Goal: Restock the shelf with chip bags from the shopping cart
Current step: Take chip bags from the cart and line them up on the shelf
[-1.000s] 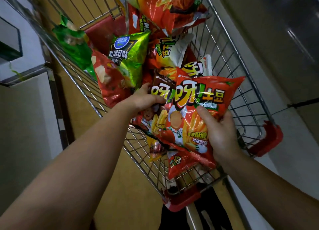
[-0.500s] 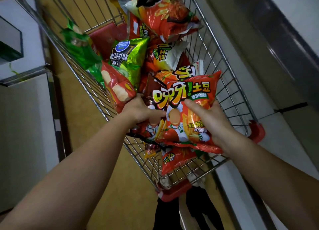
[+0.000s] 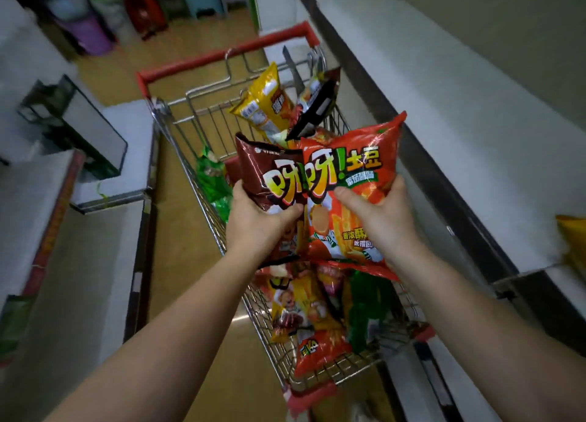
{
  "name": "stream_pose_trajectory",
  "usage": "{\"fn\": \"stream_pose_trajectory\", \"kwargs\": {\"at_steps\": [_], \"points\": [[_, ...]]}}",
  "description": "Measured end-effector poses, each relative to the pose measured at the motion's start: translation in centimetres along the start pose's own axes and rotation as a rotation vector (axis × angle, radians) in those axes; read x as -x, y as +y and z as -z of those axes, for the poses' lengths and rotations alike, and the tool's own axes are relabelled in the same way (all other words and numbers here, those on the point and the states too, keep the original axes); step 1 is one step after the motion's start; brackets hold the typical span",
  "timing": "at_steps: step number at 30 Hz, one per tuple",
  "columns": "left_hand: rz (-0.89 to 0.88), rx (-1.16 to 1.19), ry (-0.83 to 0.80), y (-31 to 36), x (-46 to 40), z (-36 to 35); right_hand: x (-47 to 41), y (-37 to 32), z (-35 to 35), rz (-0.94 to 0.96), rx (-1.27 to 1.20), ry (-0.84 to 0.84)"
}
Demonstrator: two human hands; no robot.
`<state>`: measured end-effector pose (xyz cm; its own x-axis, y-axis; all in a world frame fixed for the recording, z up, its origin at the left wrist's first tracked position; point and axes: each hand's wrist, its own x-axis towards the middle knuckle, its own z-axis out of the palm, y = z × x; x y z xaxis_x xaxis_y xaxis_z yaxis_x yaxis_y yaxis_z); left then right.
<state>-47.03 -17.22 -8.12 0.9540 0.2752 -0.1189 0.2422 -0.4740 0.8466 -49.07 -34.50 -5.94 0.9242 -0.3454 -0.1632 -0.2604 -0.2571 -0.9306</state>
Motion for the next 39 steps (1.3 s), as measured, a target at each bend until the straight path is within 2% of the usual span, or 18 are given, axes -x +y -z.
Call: {"fn": "stream_pose_trajectory", "kwargs": {"at_steps": [3,10,16,21,27,33,39], "points": [[-0.076,0.028,0.147,2.8,0.2,1.6,-0.2,-3.2,0.7,0.112,-0.005,0.018],[-0.214,0.100,0.327,9.6,0.8,5.5,-0.8,-10.1,2.4,0.339,-0.019,0.036],[-0.324,0.153,0.414,14.3,1.0,9.2,-0.7,-15.4,3.5,0.461,-0.094,0.051],[-0.442,0.173,0.451,17.8,-0.6,12.3,0.0,-20.5,4.0,0.557,-0.122,0.126],[-0.618,0.266,0.377,21.4,-2.5,16.2,1.4,-25.1,3.5,0.590,-0.145,0.294],[-0.762,0.351,0.148,23.4,-2.5,18.6,5.1,-26.7,4.4,0.563,-0.150,0.480],[-0.853,0.432,-0.049,26.3,1.3,17.5,11.4,-27.6,8.6,0.552,-0.137,0.648]]}}
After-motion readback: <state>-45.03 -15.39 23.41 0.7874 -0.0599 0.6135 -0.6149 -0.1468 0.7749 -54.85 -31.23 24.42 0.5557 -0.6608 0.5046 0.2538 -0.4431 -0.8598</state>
